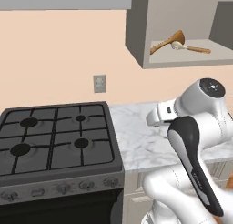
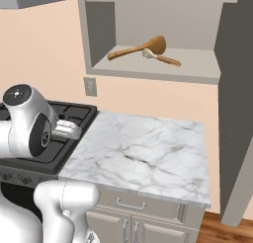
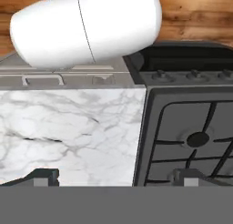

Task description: Organize the utensils by type. Pick up the wooden spoons from the counter and place them in the open cabinet. Then pick up the metallic utensils from the counter and place them in the open drawer.

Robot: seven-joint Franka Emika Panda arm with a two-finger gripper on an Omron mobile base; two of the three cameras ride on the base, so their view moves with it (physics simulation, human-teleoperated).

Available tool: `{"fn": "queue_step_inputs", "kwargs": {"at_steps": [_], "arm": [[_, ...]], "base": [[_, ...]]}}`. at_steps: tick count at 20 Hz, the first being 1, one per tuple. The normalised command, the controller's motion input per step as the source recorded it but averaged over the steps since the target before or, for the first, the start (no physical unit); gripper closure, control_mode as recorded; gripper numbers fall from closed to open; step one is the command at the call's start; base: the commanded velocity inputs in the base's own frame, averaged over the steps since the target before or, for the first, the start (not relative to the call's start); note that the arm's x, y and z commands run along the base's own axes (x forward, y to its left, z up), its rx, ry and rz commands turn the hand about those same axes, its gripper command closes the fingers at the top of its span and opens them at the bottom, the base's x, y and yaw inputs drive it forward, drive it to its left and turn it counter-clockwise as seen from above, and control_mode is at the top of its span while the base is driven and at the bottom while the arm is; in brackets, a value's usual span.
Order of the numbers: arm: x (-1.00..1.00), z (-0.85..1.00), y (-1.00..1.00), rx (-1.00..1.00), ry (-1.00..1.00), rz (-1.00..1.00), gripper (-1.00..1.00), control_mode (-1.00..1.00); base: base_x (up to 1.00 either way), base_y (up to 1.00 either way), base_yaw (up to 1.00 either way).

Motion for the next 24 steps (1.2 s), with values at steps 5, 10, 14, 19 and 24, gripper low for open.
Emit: {"fn": "queue_step_inputs", "kwargs": {"at_steps": [5, 10, 14, 19, 24], "arm": [[-0.55, -0.28, -0.04, 0.00, 0.01, 0.00, -1.00, -1.00], [-0.51, -0.17, 0.00, 0.00, -0.05, 0.00, -1.00, -1.00], [-0.49, -0.19, 0.00, 0.00, -0.05, 0.00, -1.00, -1.00], [0.00, 0.00, 0.00, 0.00, 0.00, 0.00, -1.00, 1.00], [0.00, 0.00, 0.00, 0.00, 0.00, 0.00, -1.00, 1.00]], "base": [[0.00, 0.00, 0.00], [0.00, 0.00, 0.00], [0.00, 0.00, 0.00], [-0.63, -0.01, 0.09], [-0.52, -0.08, 0.29]]}}
